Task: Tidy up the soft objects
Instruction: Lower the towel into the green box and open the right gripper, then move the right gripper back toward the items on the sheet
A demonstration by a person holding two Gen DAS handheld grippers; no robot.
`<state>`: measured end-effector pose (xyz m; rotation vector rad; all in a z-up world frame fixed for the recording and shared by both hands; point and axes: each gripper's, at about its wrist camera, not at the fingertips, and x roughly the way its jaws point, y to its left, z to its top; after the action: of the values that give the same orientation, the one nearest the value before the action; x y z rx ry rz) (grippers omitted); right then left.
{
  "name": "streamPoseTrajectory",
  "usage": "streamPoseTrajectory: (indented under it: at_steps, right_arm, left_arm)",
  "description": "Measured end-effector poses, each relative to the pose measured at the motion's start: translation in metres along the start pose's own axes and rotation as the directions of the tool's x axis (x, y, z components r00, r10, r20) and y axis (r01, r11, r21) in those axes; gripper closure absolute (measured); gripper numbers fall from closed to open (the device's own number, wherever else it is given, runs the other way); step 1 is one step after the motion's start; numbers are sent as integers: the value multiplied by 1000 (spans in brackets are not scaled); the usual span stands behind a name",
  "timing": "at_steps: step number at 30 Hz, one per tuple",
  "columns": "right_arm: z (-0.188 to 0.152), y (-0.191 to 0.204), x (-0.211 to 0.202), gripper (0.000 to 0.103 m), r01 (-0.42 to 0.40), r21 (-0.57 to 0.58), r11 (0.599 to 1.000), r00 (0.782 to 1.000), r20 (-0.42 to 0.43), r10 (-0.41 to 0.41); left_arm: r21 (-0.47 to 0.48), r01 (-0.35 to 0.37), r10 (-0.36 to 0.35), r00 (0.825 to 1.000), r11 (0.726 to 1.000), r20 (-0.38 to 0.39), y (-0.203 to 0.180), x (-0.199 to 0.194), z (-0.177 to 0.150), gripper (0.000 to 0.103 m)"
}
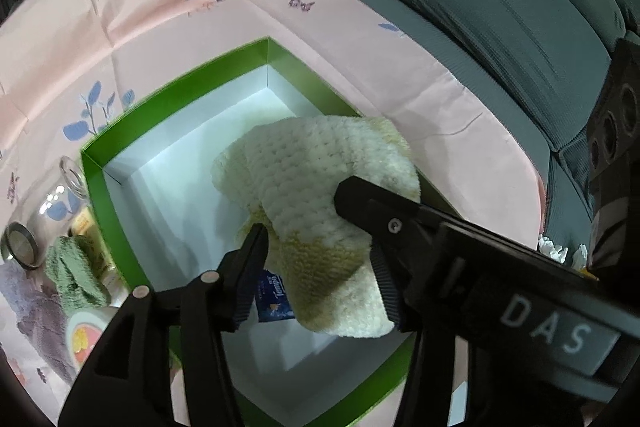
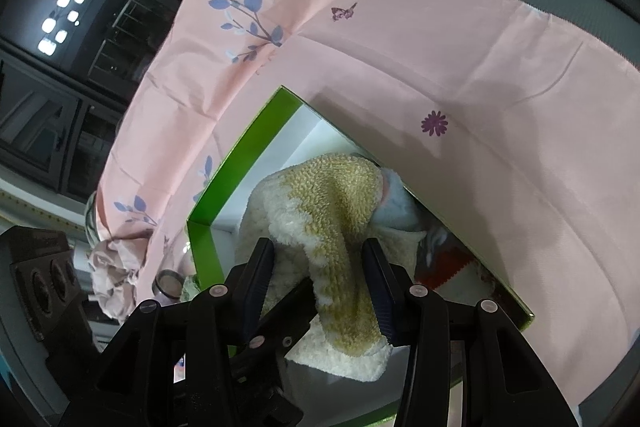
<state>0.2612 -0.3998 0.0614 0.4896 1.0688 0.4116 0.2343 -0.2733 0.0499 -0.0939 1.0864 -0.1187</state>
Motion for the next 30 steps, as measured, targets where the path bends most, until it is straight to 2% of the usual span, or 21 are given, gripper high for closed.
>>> streamPoseTrajectory:
  at_steps: [2, 4, 5, 6, 8, 10, 11, 14, 17, 20, 23, 25, 27, 30]
  right_arm:
    - [-1, 3, -6, 54, 0, -16, 1000, 1000, 17, 0]
    - [-3, 7, -13, 43, -6, -25, 1000, 999, 34, 7]
    - [-4, 9, -16, 36, -12, -31, 999, 999, 47, 13]
    - [-4, 11, -20, 33, -17, -37, 999, 998, 58, 19]
    - [-5, 14, -27, 31, -31, -49, 998, 997, 75, 35]
    - [-6, 18, -34, 23, -44, -65, 997, 995, 91, 50]
    - [-7, 21, -38, 18, -48, -78, 996, 993, 104, 56]
    - [-9, 31, -46, 16, -55, -114, 992, 991, 117, 68]
    - [-13, 41, -58, 4, -68, -144, 987, 985, 146, 89]
    - [-18, 52, -66, 2, -59, -181, 982, 981, 169, 90]
    - [-23, 64, -74, 0, -112, -221, 969, 975, 165, 150]
    - [-28, 71, -79, 0, -94, -248, 964, 975, 172, 139]
    - [-32, 79, -82, 0, -70, -273, 959, 975, 183, 123]
    - [-40, 94, -87, 0, -86, -320, 944, 972, 182, 150]
  left_arm:
    - [13, 1, -1, 1000, 1000, 19, -3, -8, -2, 49]
    - [16, 4, -4, 999, 1000, 36, -3, -18, -3, 47]
    - [16, 5, -6, 999, 1000, 44, -2, -21, -3, 42]
    - [15, 6, -7, 999, 1000, 53, -2, -26, -4, 34]
    - [16, 13, -15, 997, 1000, 78, 0, -38, -7, 30]
    - [23, 22, -25, 995, 999, 101, 1, -50, -10, 27]
    - [25, 28, -31, 993, 999, 115, 2, -58, -12, 24]
    - [24, 26, -30, 990, 999, 141, 3, -77, -16, 11]
    - [18, 34, -37, 981, 999, 189, 8, -102, -23, 3]
    - [-4, 36, -34, 975, 999, 221, 17, -124, -34, 1]
    - [-43, 23, -12, 970, 999, 244, 33, -138, -45, 1]
    - [-82, 22, 0, 964, 996, 265, 50, -148, -56, 1]
    - [-110, 38, -7, 962, 993, 273, 64, -155, -65, 1]
    - [-177, 82, -27, 955, 981, 295, 94, -168, -85, 1]
